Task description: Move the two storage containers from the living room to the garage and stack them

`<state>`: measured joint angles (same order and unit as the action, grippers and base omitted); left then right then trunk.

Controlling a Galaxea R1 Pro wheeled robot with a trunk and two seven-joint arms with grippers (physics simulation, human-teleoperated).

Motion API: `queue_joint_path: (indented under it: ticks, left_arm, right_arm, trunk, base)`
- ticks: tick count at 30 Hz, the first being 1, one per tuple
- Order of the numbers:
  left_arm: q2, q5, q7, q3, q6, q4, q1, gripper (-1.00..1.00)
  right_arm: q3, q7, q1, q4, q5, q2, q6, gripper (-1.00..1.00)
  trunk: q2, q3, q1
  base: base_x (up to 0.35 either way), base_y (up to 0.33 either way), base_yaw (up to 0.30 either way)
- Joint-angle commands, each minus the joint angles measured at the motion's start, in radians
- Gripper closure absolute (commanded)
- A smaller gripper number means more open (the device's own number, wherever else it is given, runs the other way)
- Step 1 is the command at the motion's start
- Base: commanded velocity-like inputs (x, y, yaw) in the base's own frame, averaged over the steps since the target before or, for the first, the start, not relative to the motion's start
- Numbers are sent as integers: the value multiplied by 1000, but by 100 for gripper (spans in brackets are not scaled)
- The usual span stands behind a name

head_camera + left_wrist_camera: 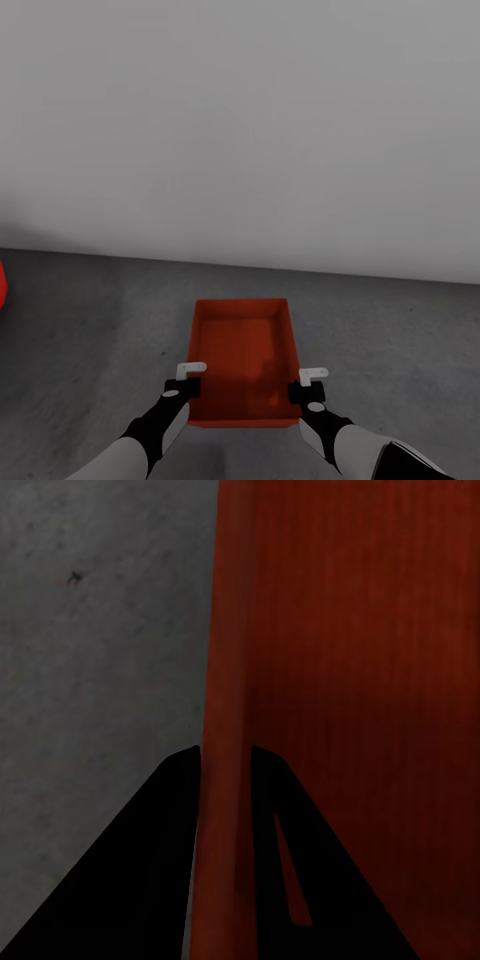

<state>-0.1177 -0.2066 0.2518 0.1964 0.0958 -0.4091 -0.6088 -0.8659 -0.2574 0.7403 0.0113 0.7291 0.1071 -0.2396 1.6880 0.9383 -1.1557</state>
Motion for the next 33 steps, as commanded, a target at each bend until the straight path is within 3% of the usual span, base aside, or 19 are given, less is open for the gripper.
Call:
queue_joint_path:
  ticks: [1, 4, 33]
  left_arm:
    - [1, -34, 14, -14, 7, -1, 0, 100]
    - [1, -34, 13, -14, 7, -1, 0, 100]
    - [2, -31, 14, -13, 6, -22, 0, 100]
  right_arm:
    - [56, 0, 1, 2, -4, 0, -43, 100]
    - [56, 0, 1, 2, -4, 0, -43, 100]
    - [56, 1, 1, 2, -4, 0, -43, 100]
  trunk:
    - [8, 4, -4]
    - [29, 13, -15]
    - [29, 13, -15]
  base:
    - [0, 0, 0]
    - [0, 0, 0]
    - [0, 0, 0]
